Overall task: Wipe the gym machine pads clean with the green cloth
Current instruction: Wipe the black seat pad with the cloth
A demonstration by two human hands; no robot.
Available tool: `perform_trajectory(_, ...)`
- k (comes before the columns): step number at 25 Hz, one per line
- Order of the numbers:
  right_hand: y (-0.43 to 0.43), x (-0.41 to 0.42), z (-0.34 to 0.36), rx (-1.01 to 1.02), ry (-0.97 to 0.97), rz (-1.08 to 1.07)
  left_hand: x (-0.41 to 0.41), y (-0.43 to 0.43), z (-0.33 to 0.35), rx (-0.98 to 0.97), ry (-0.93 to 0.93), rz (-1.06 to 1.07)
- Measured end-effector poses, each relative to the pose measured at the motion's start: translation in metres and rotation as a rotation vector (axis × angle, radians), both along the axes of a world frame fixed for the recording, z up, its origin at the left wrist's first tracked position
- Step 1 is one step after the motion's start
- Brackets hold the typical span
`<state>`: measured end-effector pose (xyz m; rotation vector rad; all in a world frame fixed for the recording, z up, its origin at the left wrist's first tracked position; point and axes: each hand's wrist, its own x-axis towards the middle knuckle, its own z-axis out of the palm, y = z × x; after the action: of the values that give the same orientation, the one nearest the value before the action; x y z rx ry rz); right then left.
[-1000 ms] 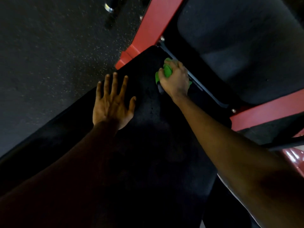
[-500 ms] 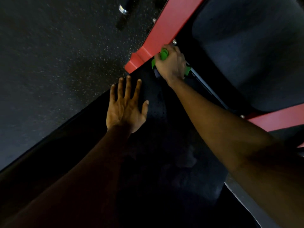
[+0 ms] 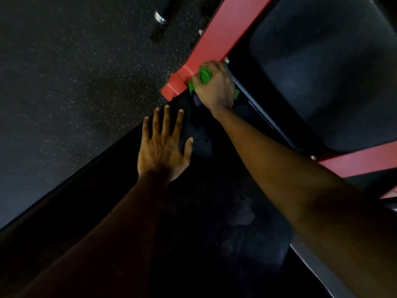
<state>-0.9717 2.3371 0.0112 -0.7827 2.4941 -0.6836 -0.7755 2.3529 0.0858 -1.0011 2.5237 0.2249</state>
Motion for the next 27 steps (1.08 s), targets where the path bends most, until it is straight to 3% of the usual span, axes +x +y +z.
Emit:
perform_trajectory(3,0.010,-0.007,-0.002,-0.011,-0.029,-0.008,-0.001,0.001,0.001,0.011,0.001,0.001)
perform_trajectory(9,0.034,-0.009,-0.002,0.092,-0.040,-0.231,0.001,0.000,0.001,0.020,0.040,0.008)
perform_trajectory(16,0.009,-0.023,0.008,0.006,-0.099,0.197,0.001,0.000,0.000,0.010,0.024,-0.006)
perform_trajectory(22,0.023,-0.029,-0.005,0.118,-0.037,-0.196,0.001,0.000,0.000,0.000,0.027,-0.002)
perform_trajectory(27,0.038,-0.001,0.016,-0.062,-0.098,0.146,0.001,0.000,0.000,-0.001,0.023,0.001)
